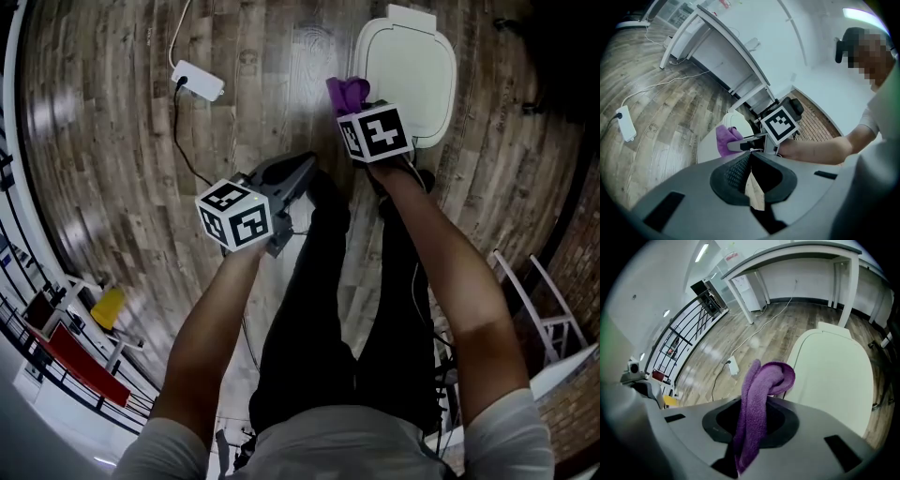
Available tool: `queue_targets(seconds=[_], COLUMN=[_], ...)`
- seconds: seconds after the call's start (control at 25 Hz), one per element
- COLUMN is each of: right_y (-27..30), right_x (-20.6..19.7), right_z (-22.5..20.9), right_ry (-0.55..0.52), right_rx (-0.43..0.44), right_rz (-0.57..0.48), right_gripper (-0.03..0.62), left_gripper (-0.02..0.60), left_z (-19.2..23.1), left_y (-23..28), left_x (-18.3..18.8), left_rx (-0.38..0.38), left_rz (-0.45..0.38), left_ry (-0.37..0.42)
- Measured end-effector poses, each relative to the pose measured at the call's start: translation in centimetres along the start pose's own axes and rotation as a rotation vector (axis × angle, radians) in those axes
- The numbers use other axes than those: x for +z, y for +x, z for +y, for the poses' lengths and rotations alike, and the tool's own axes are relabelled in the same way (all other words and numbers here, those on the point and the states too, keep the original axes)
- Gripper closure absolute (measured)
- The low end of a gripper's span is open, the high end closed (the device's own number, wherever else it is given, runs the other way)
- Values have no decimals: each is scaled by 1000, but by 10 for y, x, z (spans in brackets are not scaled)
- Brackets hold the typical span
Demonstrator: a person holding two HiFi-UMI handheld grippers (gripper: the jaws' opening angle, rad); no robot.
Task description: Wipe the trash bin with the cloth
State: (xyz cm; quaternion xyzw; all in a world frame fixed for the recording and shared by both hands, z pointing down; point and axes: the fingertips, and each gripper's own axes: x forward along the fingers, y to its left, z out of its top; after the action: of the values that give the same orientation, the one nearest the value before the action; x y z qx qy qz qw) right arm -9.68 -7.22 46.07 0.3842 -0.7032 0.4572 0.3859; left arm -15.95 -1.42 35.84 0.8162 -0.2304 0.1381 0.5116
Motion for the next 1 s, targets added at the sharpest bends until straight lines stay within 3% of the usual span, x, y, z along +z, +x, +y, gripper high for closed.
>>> queue_targets(seconds=[1.0], right_y=[-57], right_x=[-70], right_z=[-100], right_ry=[123], right_rx=[-67], right_rz=[-14], right_gripper=[519], left_gripper=[577], left_z=[-64], left_y=[90], left_x=[-18], left_rx=[-81], left_rz=[106], left_ry=[43])
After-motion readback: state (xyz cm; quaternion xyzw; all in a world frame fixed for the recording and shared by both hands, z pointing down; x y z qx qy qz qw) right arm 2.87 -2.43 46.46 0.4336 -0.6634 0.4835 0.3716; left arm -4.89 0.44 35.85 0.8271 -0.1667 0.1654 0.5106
